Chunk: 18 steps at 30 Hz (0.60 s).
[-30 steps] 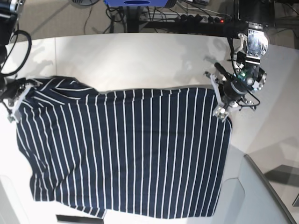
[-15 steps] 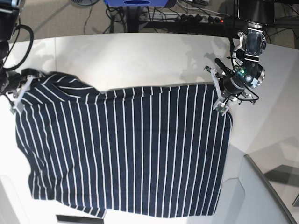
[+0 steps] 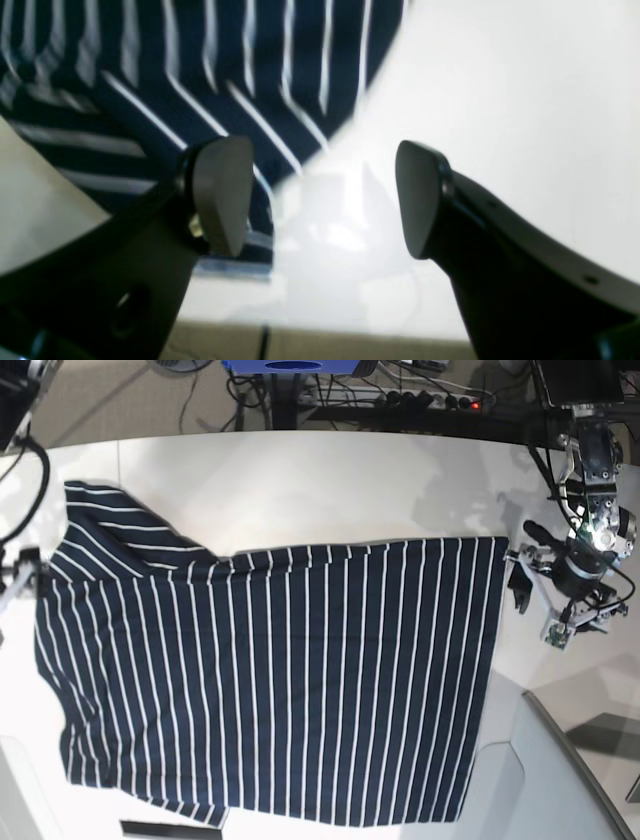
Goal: Layout the t-shirt on the table in an organized manner, then fold the t-shirt properly
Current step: 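Hold the shirt edge with both grippers and drag it to flatten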
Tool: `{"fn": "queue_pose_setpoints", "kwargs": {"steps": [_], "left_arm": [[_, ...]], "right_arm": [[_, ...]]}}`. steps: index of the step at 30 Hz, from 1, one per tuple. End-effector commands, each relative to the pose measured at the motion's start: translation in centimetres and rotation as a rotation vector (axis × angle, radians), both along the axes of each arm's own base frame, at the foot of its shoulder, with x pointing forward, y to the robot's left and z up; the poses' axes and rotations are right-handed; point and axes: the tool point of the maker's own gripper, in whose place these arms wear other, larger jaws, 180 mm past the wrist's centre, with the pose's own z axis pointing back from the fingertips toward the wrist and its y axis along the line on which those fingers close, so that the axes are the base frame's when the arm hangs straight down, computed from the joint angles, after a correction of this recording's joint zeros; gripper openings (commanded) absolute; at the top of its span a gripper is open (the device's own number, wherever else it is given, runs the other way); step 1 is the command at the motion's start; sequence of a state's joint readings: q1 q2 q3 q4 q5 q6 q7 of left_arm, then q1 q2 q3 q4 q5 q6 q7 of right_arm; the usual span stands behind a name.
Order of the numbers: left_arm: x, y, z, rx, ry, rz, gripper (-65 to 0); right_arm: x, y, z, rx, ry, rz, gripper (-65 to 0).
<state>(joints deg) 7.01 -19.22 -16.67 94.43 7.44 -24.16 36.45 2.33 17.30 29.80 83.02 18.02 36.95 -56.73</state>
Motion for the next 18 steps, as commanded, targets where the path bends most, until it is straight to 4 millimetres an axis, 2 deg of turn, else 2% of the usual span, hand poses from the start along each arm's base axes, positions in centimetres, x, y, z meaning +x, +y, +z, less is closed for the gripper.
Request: {"fn": "queue_pose_setpoints", "kwargs": {"steps": [1, 2, 4, 5, 6, 8, 9, 13, 17, 18], "left_arm": [[1.2, 0.1, 0.5, 0.002, -0.023, -0.001, -16.3], [1.4, -0.5, -0.7, -0.022, 0.0, 0.0, -19.1], [1.9, -1.5, -3.4, -0.068, 0.058, 0.005, -34.2], [2.0, -1.9, -4.5, -0.09, 0.083, 0.013, -47.2], [2.2, -2.4, -5.4, -0.117, 0.101, 0.02, -63.5], [2.5, -3.1, -6.4, -0.156, 0.107, 0.031, -65.0], [2.6, -3.6, -6.6, -0.168, 0.096, 0.023, -65.0], [2.4, -4.4, -8.0, -0.203, 0.089, 0.002, -65.0], [1.0, -4.1, -10.3, -0.226, 0.139, 0.021, -65.0], [0.7, -4.0, -10.9, -0.232, 0.149, 0.024, -65.0]], "right_arm": [[2.0, 0.1, 0.7, 0.015, -0.05, 0.012, -22.7], [2.9, 0.7, -0.2, 0.048, -0.055, 0.023, -23.7], [4.5, 1.5, -1.9, 0.108, -0.065, 0.032, -31.5], [5.2, 1.9, -2.8, 0.137, -0.065, 0.032, -38.0], [5.8, 2.5, -3.7, 0.169, -0.061, 0.036, -45.5], [6.6, 2.9, -5.1, 0.211, -0.052, 0.024, -60.2], [6.9, 2.8, -5.6, 0.23, -0.052, 0.01, -65.0], [7.0, 1.7, -6.5, 0.264, -0.053, -0.047, -63.0], [5.8, 0.3, -7.2, 0.254, -0.022, -0.073, -64.8], [5.0, 0.0, -7.7, 0.25, -0.003, -0.077, -64.8]]}}
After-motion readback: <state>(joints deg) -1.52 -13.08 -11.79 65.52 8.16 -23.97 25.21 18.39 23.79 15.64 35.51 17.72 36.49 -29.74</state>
